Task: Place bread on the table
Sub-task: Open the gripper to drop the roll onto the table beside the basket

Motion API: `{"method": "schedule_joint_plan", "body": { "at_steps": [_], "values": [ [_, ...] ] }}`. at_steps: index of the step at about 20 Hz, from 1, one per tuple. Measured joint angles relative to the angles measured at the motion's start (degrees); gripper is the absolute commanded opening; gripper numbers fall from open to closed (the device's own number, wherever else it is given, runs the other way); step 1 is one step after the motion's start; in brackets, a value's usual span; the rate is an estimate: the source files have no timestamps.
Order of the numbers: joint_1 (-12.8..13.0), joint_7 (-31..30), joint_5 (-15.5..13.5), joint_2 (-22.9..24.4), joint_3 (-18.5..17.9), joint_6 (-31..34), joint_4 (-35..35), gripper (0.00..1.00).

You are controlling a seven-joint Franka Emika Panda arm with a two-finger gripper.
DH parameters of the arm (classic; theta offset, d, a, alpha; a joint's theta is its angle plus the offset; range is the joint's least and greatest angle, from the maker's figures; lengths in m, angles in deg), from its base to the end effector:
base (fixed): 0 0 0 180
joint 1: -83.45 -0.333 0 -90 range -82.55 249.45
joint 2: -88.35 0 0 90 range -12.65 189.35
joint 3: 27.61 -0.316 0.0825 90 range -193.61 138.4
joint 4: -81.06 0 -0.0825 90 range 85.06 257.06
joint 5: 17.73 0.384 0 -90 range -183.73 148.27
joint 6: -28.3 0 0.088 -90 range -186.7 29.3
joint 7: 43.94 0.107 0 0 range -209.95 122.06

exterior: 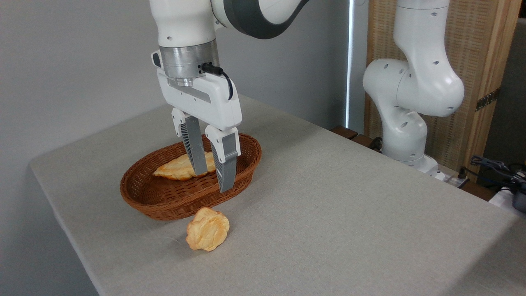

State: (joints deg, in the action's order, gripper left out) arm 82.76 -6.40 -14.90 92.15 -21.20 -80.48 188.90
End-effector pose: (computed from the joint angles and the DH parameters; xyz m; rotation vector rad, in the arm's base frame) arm 0.5480 -0.0527 0.5412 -2.8410 1.1497 -0.0983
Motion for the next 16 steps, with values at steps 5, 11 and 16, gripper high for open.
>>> {"method": "schedule_joint_plan", "body": {
  "at_steps": [5, 11, 16],
  "values": [
    [0.0, -0.1, 0.0, 0.2, 0.0, 0.0, 0.0, 1.00],
    [0.0, -0.4, -7.4, 1.0, -0.9, 0.0, -1.2, 1.00],
    [0.0, -0.4, -7.8, 1.3, -1.1, 0.0, -1.2, 1.00]
  ]
}}
